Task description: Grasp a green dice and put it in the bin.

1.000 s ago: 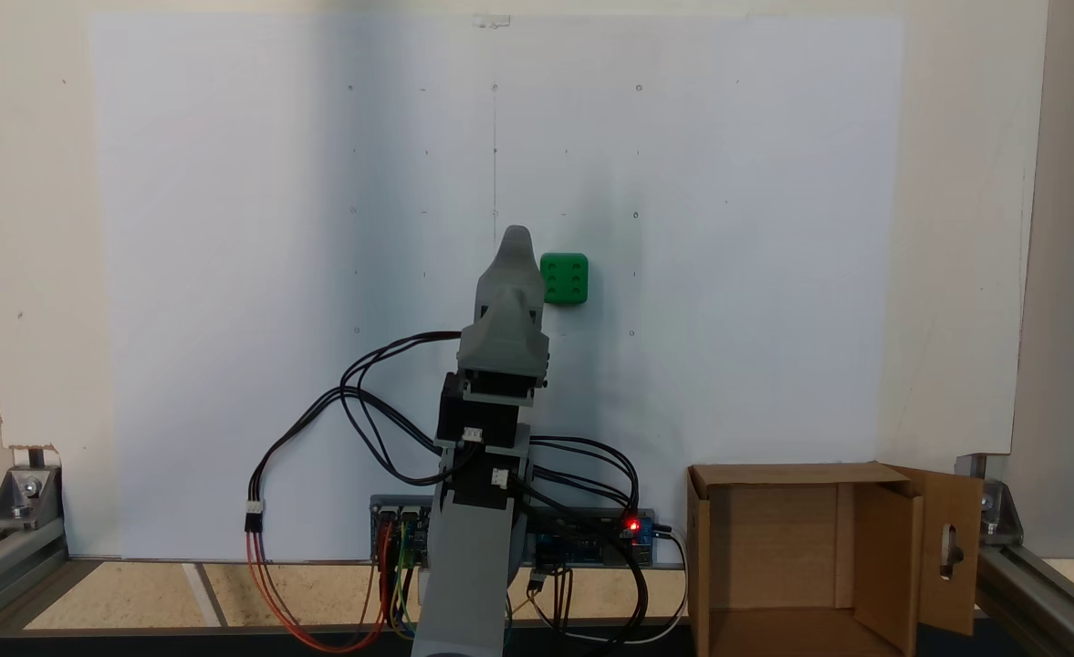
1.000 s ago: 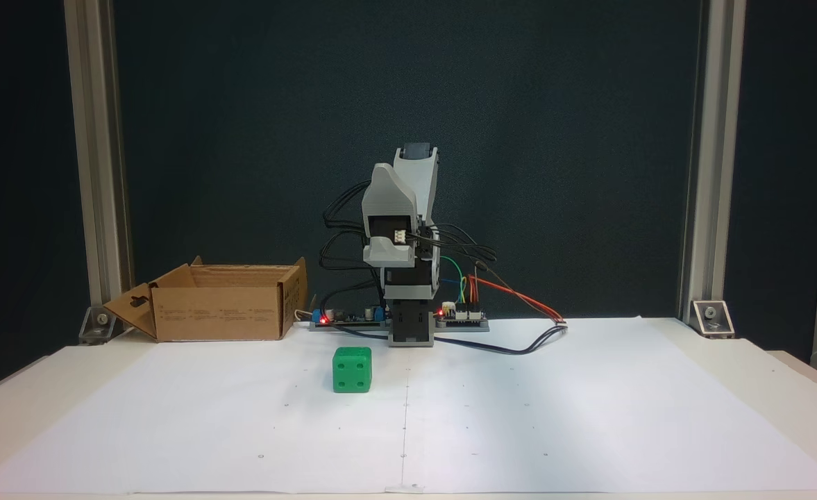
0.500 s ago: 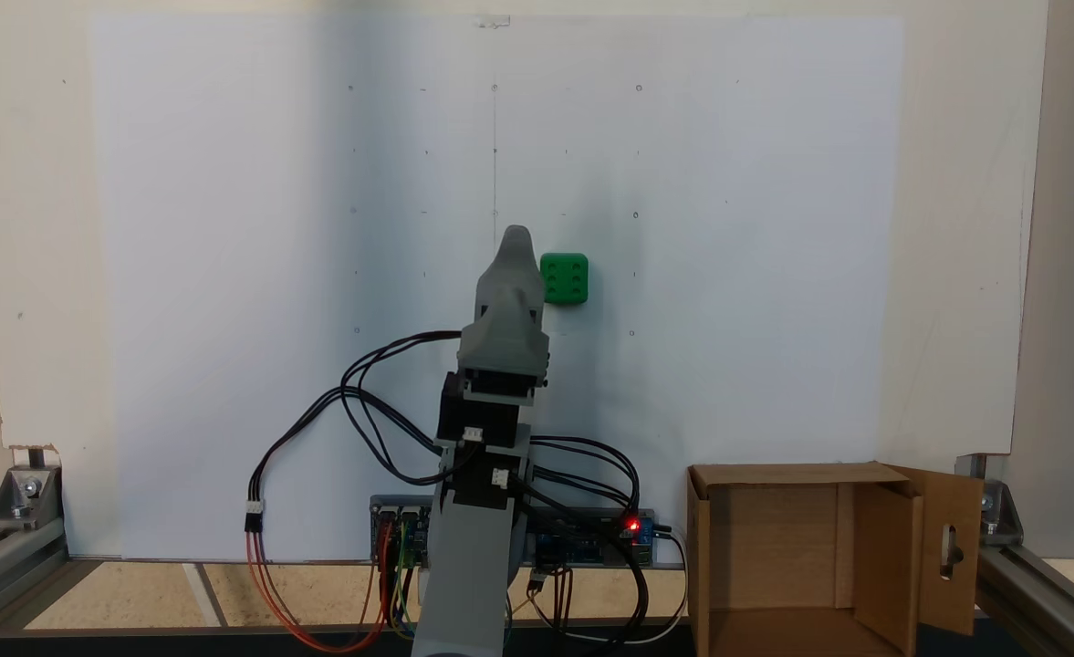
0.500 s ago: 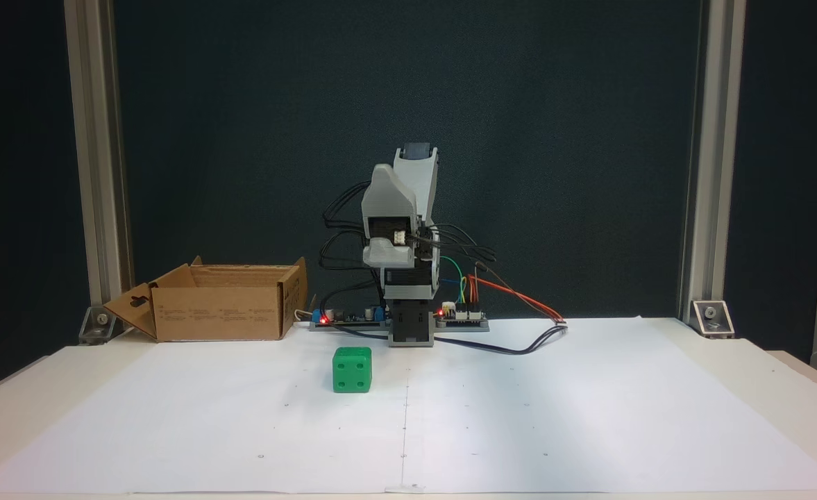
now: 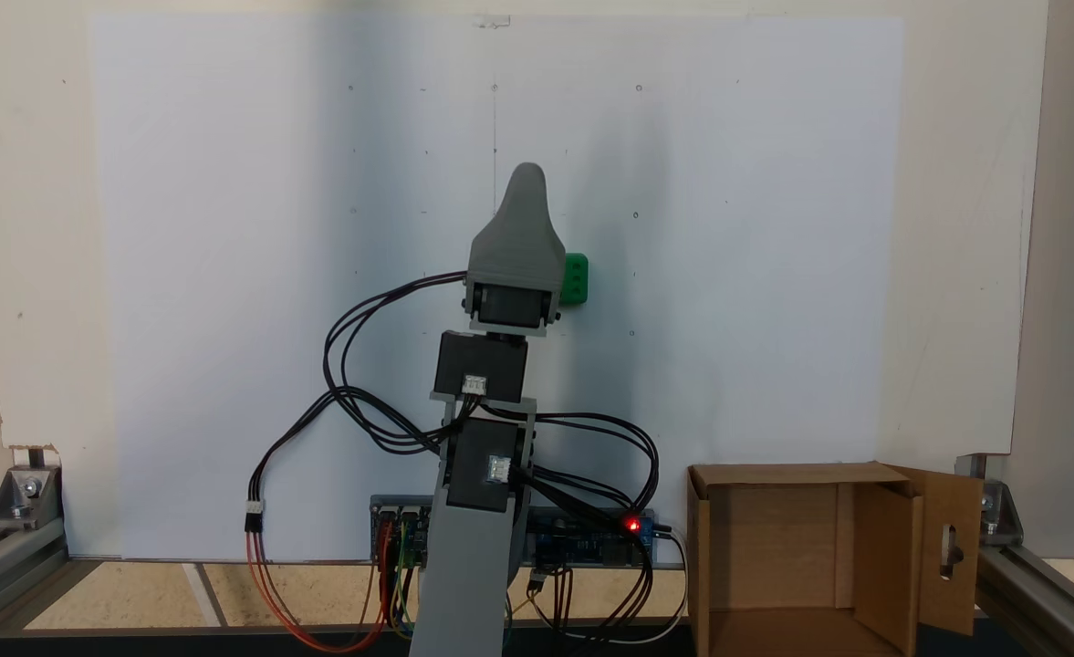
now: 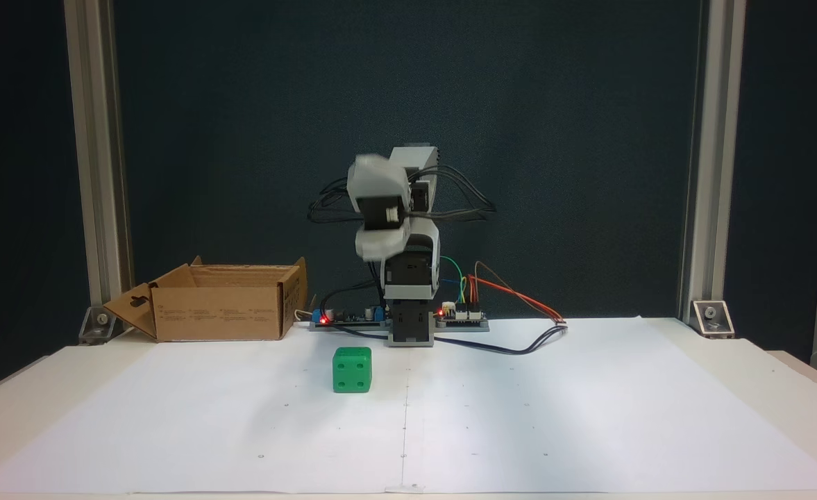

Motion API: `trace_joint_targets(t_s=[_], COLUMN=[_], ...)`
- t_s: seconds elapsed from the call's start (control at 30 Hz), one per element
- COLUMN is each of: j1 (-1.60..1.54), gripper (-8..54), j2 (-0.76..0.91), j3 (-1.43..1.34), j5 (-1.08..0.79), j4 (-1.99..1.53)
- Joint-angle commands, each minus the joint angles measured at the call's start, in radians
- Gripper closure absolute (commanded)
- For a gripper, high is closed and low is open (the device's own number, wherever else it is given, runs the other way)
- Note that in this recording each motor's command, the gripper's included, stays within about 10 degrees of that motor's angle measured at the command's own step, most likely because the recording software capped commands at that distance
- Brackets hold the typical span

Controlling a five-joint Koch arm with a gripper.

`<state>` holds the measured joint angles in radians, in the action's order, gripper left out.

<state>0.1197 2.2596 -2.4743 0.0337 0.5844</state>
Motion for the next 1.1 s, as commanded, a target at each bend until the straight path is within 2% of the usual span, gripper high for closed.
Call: trace_joint_targets(t_s=[0.0,0.27,0.73,0.8,1.07], j1=[-0.009,0.009,-0.015,-0.015,0.009], gripper=[1.2,1.8,-0.4,-0.7,-0.9], j2=[0.110,0.089,-0.199,-0.224,-0.282], j3=[0.083,0.477,0.600,0.614,0.626], j5=[0.044,0.048,0.078,0.032,-0.242], j4=[-0.159,-0.730,-1.620,-1.739,-1.726])
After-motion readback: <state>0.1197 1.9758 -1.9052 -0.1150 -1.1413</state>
